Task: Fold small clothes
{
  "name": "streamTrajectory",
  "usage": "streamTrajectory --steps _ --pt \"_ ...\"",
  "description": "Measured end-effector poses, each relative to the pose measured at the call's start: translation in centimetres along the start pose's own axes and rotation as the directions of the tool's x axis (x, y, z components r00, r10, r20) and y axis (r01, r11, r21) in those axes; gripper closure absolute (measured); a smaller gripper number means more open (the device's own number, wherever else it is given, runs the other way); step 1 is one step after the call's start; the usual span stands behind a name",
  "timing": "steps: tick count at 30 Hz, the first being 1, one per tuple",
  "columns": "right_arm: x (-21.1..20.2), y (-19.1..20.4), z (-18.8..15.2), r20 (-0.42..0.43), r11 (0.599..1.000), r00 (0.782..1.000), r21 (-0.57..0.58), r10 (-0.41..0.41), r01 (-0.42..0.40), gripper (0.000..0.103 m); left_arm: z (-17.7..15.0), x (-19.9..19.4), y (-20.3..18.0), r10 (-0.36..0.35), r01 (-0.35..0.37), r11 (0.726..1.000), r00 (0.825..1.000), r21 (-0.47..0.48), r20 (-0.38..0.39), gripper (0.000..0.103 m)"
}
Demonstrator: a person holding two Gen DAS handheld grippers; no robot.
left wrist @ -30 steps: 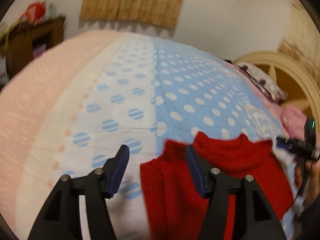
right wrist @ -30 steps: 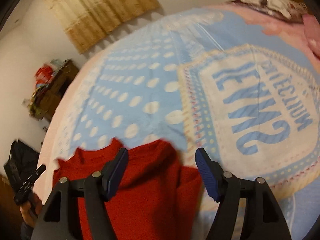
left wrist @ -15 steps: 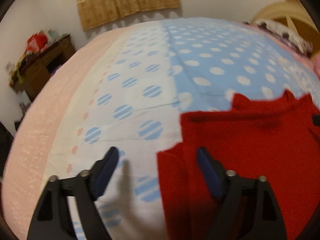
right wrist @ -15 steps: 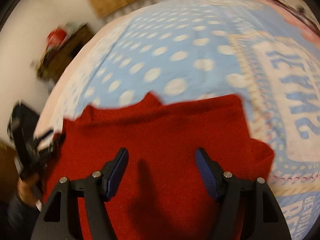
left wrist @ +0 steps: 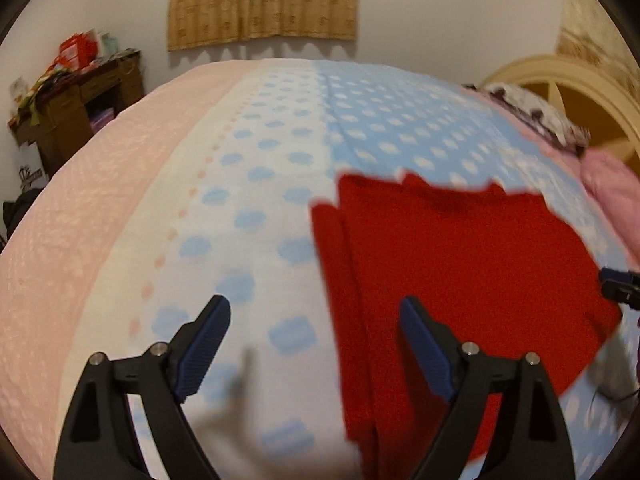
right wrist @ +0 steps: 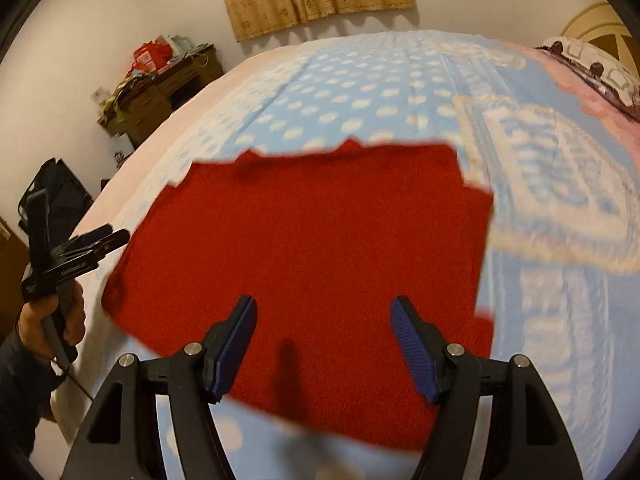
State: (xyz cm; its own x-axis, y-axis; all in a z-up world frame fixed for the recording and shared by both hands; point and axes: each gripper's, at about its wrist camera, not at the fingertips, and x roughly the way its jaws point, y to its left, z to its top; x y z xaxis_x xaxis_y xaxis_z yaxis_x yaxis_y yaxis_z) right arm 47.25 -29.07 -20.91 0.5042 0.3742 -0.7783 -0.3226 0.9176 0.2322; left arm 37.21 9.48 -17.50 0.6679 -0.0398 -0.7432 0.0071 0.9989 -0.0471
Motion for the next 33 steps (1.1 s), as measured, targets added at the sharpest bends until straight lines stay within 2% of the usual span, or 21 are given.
streamTrajectory --steps 2,5,8,12,17,21,24,26,30,33 --pt "0.5 -0.4 -1.5 -0.004 1.0 1.0 0.006 -0.021 0.021 0.033 -1.7 0.8 -1.0 0.029 -0.028 0.998 1.0 0.048 -0.011 0.014" --pt "0.5 -0.7 -2.3 0.032 1.0 0.999 0.001 -0.02 0.02 0.033 -2.6 0.5 -0.7 0.034 -0.034 0.999 0.999 0.0 0.033 0.011" --pt "1.0 -0.4 -2.0 0.004 0.999 0.999 0.01 -0.048 0.048 0.033 -2.3 0.4 -0.3 0.037 -0.036 0.999 0.999 -0.02 0.031 0.008" --pt "1.5 0.9 -2.1 -0.03 0.991 0.991 -0.042 -0.127 0.126 0.033 -3.0 -0.8 0.5 0.036 -0.036 0.999 0.999 -0.019 0.036 0.006" --pt "1.2 0.9 -2.9 0.001 0.989 0.989 -0.035 -0.145 0.145 0.033 -4.4 -2.6 3.0 0.056 -0.054 0.998 0.996 -0.039 0.065 0.003" --pt "1.0 1.8 -1.6 -0.02 0.98 0.98 0.02 -0.196 0.196 0.033 -5.2 -3.0 5.2 0.073 -0.067 0.994 0.995 -0.089 0.067 0.003" --pt "0.3 3.5 -0.8 0.015 0.984 0.984 0.03 -0.176 0.176 0.033 -5.7 -3.5 6.7 0.082 -0.07 0.987 0.994 -0.144 0.076 0.003" --pt "0.2 5.4 -0.9 0.037 0.981 0.981 -0.017 -0.19 0.191 0.033 -6.0 -3.6 7.2 0.091 -0.078 0.985 0.993 -0.157 0.076 0.003" --pt "0.8 10.7 -1.9 0.065 0.96 0.977 -0.186 -0.202 0.211 0.033 -6.5 -3.1 7.6 0.095 -0.082 0.982 0.993 -0.168 0.067 0.003" --pt "1.5 15.4 -3.5 0.1 0.906 0.972 -0.353 -0.212 0.234 0.033 -6.7 -2.6 7.8 0.091 -0.081 0.981 0.995 -0.177 0.048 0.003"
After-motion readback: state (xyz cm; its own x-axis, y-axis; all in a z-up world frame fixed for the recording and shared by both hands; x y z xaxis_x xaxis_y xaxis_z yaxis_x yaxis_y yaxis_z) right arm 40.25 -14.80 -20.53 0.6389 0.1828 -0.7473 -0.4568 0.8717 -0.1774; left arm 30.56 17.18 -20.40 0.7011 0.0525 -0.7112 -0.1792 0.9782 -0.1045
